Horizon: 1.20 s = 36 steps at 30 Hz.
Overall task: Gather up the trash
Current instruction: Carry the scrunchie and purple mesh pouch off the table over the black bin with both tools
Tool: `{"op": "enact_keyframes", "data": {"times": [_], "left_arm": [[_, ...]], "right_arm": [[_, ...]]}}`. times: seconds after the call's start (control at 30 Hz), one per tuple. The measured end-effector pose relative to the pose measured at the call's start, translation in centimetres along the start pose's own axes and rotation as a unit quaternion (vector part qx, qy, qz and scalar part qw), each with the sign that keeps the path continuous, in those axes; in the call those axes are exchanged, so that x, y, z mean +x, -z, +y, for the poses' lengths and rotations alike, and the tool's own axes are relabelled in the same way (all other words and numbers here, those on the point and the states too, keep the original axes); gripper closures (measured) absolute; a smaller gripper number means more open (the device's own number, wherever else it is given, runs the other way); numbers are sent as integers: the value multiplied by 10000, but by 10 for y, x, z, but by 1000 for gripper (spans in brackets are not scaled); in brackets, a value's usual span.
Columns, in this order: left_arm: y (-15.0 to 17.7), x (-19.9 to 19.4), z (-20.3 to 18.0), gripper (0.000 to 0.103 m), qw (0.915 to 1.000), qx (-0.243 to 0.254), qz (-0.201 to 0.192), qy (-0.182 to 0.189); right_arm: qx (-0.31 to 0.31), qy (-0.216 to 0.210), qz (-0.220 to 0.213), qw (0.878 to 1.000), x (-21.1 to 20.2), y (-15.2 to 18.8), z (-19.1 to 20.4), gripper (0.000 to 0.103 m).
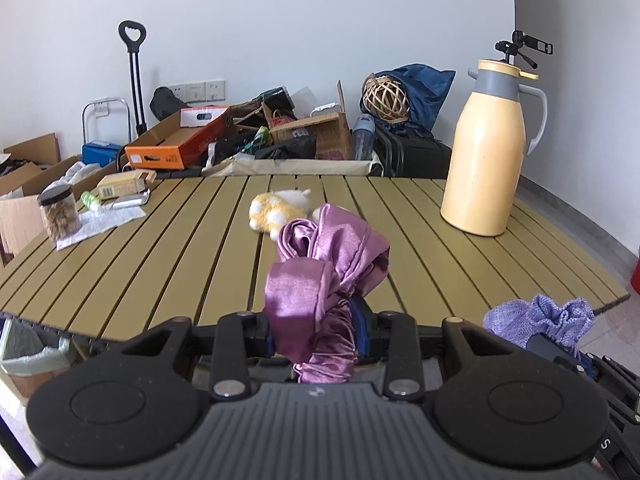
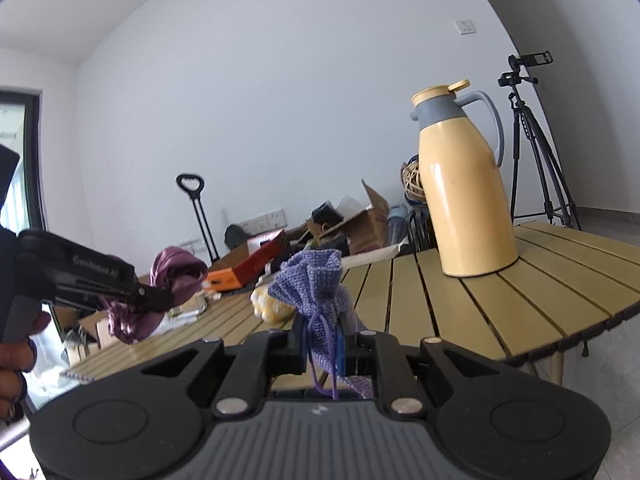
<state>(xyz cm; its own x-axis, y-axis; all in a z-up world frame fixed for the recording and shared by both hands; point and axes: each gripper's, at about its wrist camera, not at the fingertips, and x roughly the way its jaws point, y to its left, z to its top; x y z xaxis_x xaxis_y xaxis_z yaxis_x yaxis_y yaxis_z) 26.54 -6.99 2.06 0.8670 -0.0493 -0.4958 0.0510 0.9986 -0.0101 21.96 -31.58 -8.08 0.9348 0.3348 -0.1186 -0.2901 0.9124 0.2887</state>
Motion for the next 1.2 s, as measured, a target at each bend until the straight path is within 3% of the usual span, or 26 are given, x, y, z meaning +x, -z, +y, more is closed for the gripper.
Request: {"op": "enact_keyframes", "data": {"times": [0.37, 0.83, 1.2], "left_arm": [[49, -27, 20, 68, 9999, 20, 82, 71], [121, -20, 37, 68, 9969, 12, 791, 10], [164, 9, 47, 68, 9897, -98, 1421, -176]], "right_arm": [[-137, 78, 560, 9983, -20, 30, 15, 90], [-244, 20, 1547, 9877, -22, 73, 42, 90], [-79, 286, 2170, 9757, -10, 90, 40, 90]]}}
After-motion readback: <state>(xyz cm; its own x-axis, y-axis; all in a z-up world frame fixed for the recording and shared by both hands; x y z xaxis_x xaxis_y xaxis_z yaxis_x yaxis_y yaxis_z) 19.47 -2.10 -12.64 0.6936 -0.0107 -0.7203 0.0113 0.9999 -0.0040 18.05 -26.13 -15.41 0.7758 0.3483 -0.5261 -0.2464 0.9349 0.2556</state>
